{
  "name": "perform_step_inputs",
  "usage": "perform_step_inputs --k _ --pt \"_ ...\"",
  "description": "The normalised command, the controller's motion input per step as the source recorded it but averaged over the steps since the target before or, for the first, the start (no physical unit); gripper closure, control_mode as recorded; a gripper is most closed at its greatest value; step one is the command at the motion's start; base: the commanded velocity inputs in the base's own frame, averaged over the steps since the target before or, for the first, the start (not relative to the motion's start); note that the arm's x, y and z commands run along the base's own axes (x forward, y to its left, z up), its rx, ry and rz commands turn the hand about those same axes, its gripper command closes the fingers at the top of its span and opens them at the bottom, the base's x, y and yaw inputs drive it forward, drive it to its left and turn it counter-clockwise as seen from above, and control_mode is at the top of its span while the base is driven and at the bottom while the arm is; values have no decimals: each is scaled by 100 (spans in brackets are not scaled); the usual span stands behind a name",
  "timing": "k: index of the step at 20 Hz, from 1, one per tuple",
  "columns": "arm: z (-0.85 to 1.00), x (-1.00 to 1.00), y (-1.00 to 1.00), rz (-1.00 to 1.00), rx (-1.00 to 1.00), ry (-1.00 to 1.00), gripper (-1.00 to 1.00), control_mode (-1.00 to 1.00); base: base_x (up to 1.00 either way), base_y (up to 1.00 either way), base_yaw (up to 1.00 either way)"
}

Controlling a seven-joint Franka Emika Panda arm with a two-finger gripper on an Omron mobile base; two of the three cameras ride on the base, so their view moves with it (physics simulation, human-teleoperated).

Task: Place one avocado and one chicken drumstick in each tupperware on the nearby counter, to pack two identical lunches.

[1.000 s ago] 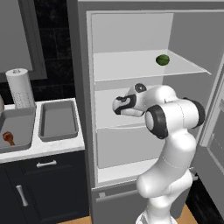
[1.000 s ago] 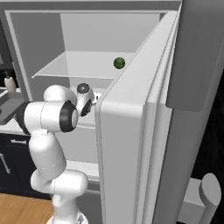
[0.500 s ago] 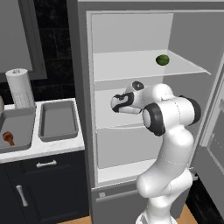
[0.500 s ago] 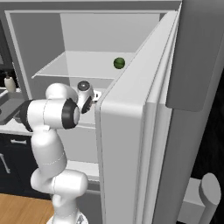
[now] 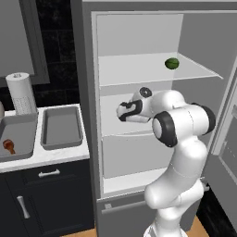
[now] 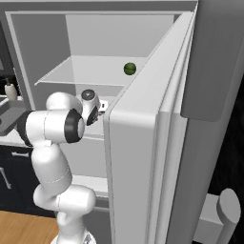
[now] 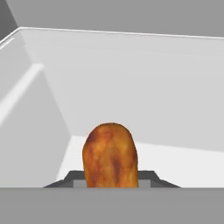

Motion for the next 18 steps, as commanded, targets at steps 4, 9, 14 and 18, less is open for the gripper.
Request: perform_step_inputs --k 4,9,14,18 --pt "0 -50 0 0 1 -5 100 -100 0 0 0" --pt "1 -99 0 0 1 -15 100 -100 0 0 0" --pt "27 -100 -4 0 0 -16 100 -100 0 0 0" --pt "95 -100 -14 0 3 -1 100 -100 0 0 0"
